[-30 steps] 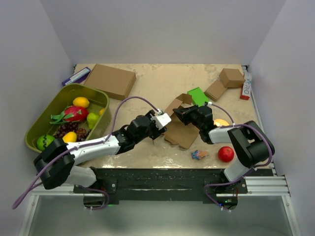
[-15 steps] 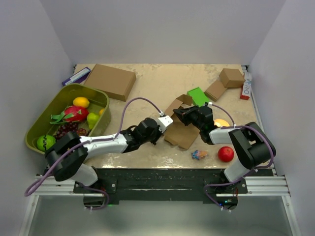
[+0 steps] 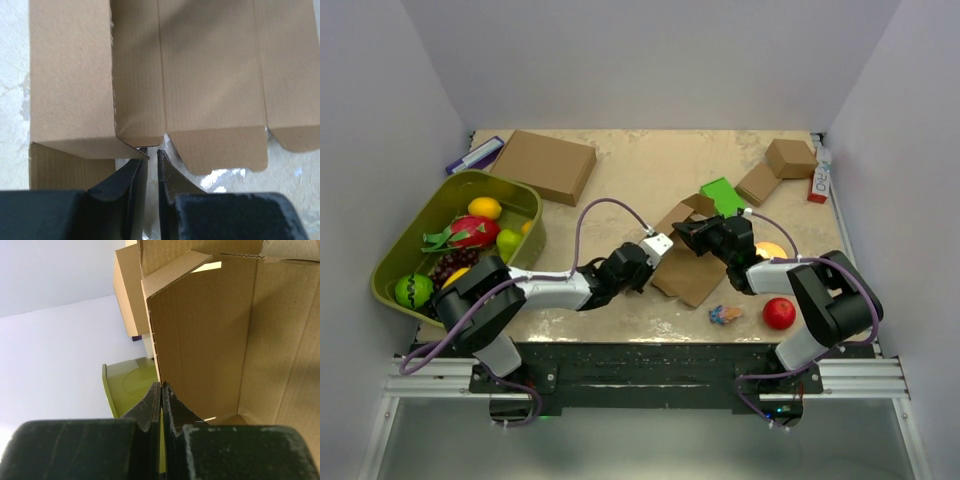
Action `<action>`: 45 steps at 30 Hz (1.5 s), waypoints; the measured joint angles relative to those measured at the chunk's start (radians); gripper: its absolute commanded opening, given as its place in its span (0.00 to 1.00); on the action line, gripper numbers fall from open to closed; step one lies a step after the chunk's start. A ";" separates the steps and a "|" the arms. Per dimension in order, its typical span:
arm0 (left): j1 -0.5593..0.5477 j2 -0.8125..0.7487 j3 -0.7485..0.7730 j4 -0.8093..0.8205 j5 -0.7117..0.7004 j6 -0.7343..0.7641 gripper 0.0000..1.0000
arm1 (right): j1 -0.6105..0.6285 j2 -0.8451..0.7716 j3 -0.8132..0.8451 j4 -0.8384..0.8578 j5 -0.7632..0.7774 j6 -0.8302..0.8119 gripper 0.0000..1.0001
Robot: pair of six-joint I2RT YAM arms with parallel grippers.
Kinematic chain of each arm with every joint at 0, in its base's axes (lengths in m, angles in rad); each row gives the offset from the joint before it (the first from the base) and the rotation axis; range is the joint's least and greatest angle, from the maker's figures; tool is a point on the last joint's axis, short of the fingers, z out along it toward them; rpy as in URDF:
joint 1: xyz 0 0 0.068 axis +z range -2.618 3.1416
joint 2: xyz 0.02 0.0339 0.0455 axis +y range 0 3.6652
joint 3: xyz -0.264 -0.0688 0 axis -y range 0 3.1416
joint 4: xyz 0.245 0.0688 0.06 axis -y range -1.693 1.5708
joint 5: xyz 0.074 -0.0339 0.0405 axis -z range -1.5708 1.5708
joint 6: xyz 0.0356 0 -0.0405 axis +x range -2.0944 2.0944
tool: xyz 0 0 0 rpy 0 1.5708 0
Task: Fold the paper box
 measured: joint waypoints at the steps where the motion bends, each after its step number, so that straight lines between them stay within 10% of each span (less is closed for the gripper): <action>1: 0.000 0.005 -0.001 0.021 -0.006 -0.002 0.17 | 0.000 0.000 0.000 0.000 0.001 -0.001 0.00; 10: -0.004 0.056 -0.028 0.184 -0.034 -0.006 0.23 | 0.000 0.000 0.000 0.000 0.003 -0.002 0.00; 16: -0.012 -0.043 -0.108 0.208 -0.014 0.003 0.71 | 0.000 0.000 0.000 -0.002 0.005 -0.002 0.00; 22: -0.013 -0.379 -0.175 0.161 0.034 -0.002 0.84 | 0.000 -0.002 0.000 -0.006 0.004 -0.002 0.00; 29: 0.078 -0.554 -0.195 0.090 0.011 -0.092 0.85 | 0.000 -0.006 0.000 -0.014 0.005 -0.003 0.00; 45: 0.200 -0.289 -0.201 -0.028 -0.206 -0.296 0.85 | 0.000 -0.025 0.000 -0.039 0.005 -0.015 0.00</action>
